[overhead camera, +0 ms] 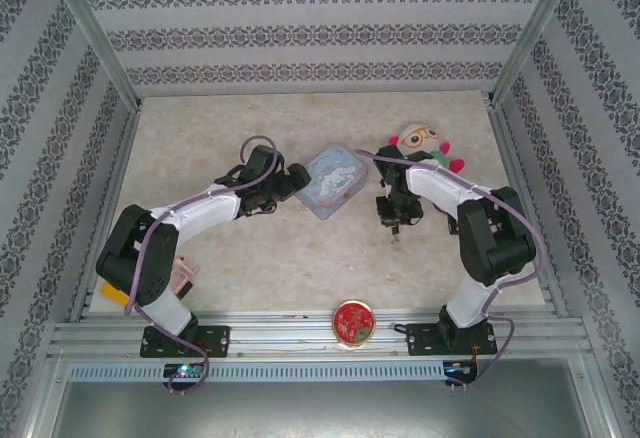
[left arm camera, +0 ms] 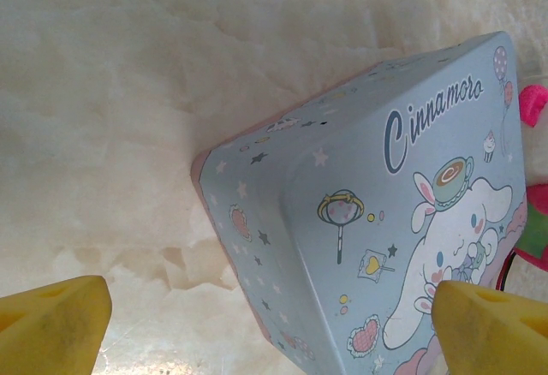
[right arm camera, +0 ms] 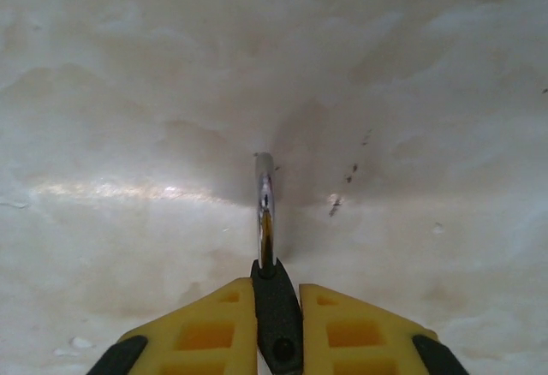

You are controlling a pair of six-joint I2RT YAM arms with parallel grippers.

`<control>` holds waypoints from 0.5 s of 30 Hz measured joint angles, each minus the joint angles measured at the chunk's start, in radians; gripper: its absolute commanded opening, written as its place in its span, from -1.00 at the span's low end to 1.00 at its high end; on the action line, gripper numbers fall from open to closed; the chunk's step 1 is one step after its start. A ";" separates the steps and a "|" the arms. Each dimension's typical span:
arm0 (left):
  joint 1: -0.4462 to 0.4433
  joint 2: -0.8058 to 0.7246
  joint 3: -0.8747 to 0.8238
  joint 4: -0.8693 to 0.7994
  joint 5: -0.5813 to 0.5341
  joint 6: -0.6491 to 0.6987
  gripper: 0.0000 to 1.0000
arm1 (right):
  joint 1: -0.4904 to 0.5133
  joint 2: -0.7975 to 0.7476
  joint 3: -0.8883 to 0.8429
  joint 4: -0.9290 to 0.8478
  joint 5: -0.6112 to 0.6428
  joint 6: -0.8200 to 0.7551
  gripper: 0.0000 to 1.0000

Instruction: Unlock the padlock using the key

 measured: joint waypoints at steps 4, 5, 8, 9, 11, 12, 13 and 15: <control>0.000 0.000 0.000 0.000 0.000 0.000 0.93 | 0.011 0.034 0.024 -0.019 0.042 0.003 -0.62; 0.000 0.000 0.000 0.000 0.000 0.000 0.93 | 0.018 0.043 0.033 -0.024 0.051 0.004 -0.58; 0.000 0.000 0.000 0.000 0.000 0.000 0.94 | 0.040 0.071 0.053 -0.027 0.065 0.011 -0.45; 0.000 0.000 0.000 0.000 0.000 0.000 0.94 | 0.051 0.080 0.058 -0.027 0.068 0.015 -0.44; 0.000 0.000 0.000 0.000 0.000 0.000 0.94 | 0.074 0.093 0.071 -0.027 0.069 0.026 -0.41; 0.001 0.000 0.000 0.000 0.000 0.000 0.94 | 0.086 0.097 0.078 -0.027 0.069 0.030 -0.38; 0.002 0.000 0.000 0.000 0.000 0.000 0.94 | 0.096 0.099 0.083 -0.028 0.069 0.034 -0.37; 0.002 0.000 0.000 0.000 0.000 0.000 0.94 | 0.118 0.099 0.095 -0.032 0.069 0.046 -0.35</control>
